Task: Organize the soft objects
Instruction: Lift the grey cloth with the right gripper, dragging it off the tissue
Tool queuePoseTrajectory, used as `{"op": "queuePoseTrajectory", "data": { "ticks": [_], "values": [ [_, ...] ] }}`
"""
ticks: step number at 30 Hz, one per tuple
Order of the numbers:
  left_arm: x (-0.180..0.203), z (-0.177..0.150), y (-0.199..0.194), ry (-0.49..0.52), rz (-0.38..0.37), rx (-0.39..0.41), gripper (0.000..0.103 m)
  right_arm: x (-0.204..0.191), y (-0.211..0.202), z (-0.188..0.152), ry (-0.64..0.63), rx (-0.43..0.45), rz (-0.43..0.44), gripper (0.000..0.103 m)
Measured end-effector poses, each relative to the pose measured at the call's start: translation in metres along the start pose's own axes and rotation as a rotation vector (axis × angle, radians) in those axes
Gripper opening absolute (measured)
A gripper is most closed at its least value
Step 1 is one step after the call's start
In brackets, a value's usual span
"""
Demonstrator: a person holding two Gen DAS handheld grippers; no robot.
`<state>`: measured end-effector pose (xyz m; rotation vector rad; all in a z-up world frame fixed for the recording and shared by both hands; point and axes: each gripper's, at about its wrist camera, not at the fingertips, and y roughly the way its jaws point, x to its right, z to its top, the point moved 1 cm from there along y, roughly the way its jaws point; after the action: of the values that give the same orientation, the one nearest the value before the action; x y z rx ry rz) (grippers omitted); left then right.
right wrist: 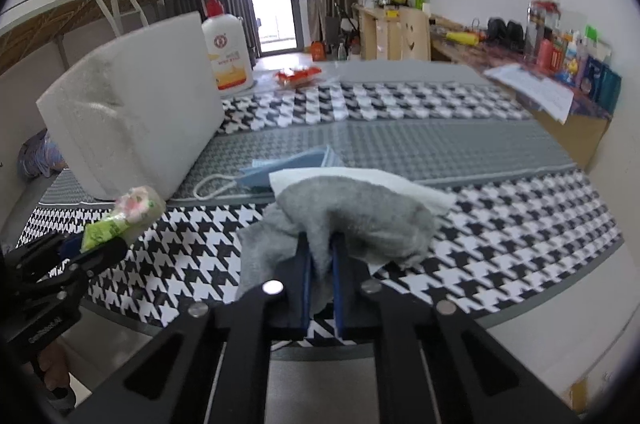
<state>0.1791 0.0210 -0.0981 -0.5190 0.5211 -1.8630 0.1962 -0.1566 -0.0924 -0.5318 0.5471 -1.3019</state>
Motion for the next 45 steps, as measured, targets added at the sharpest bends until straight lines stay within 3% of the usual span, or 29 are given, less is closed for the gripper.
{"op": "queuePoseTrajectory", "data": {
  "ticks": [10,14,16,20,23,28,33,40,45],
  "values": [
    [0.001,-0.001,-0.002,-0.003,0.003,0.007,0.032,0.005,-0.04,0.02,-0.013,0.118,-0.018,0.012],
    [0.001,-0.001,-0.002,0.002,0.001,0.007,0.032,0.026,-0.025,0.008,0.039,0.065,-0.059,0.012],
    [0.002,-0.001,-0.002,0.005,0.0,0.003,0.032,0.029,-0.015,-0.003,0.026,-0.002,-0.091,0.012],
    [0.004,0.0,-0.002,0.011,0.001,0.005,0.032,0.029,-0.021,-0.022,-0.016,-0.03,-0.097,0.014],
    [0.004,0.0,-0.002,0.009,0.003,0.007,0.032,0.029,-0.028,-0.028,-0.029,-0.024,-0.123,0.021],
    [0.004,0.0,-0.002,0.012,0.006,0.005,0.032,0.033,-0.042,-0.031,-0.033,0.028,-0.16,0.061],
    [0.005,-0.001,-0.002,0.011,0.007,0.008,0.032,0.041,-0.057,-0.024,-0.028,0.09,-0.181,0.061],
    [0.006,-0.001,-0.002,0.009,0.008,0.01,0.032,0.052,-0.03,-0.006,-0.013,0.04,-0.197,0.061],
    [0.006,-0.001,-0.002,0.01,0.007,0.007,0.032,0.057,-0.014,-0.023,0.012,-0.052,-0.163,0.061]
  ]
}}
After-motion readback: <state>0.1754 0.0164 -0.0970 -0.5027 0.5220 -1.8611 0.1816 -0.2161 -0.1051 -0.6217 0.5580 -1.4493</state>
